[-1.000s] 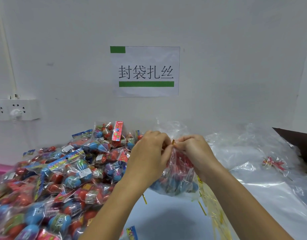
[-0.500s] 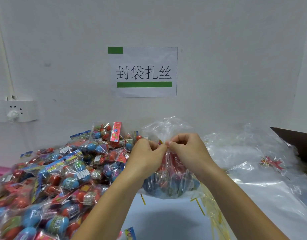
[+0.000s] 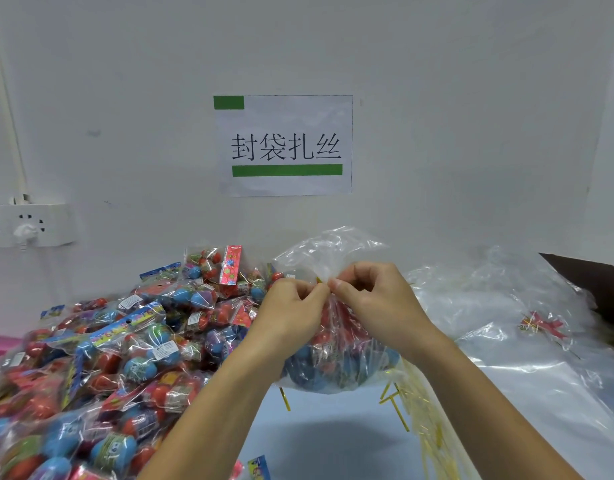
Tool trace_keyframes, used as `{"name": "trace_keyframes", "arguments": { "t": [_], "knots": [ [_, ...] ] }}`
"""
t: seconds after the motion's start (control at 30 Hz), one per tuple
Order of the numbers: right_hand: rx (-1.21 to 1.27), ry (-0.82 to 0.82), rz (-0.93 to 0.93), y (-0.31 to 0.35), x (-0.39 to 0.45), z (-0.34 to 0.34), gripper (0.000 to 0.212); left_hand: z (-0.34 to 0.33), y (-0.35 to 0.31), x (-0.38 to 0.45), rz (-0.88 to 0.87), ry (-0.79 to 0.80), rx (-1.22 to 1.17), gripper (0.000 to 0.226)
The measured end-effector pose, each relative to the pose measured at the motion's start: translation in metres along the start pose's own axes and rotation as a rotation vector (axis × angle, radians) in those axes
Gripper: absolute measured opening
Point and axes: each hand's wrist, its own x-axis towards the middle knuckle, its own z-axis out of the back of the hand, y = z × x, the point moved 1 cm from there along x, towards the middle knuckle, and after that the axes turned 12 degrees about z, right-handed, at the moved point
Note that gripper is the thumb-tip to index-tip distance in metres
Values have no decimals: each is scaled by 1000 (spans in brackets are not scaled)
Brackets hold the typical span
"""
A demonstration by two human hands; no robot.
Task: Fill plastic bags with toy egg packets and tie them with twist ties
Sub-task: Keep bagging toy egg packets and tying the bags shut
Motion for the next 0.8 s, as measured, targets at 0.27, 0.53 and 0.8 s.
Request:
{"name": "trace_keyframes", "arguments": {
  "t": [0.27,0.53,0.8],
  "knots": [
    [-75,-25,51,-6,1,-2,21,5,3,5,243,197,-238,26],
    [-125,-41,119,-1,1,-8,18,3,2,6,343,125,-308,22],
    [-82,-59,66,-3,1,-4,23,1,5,7,249,25,-260,28]
  ]
}}
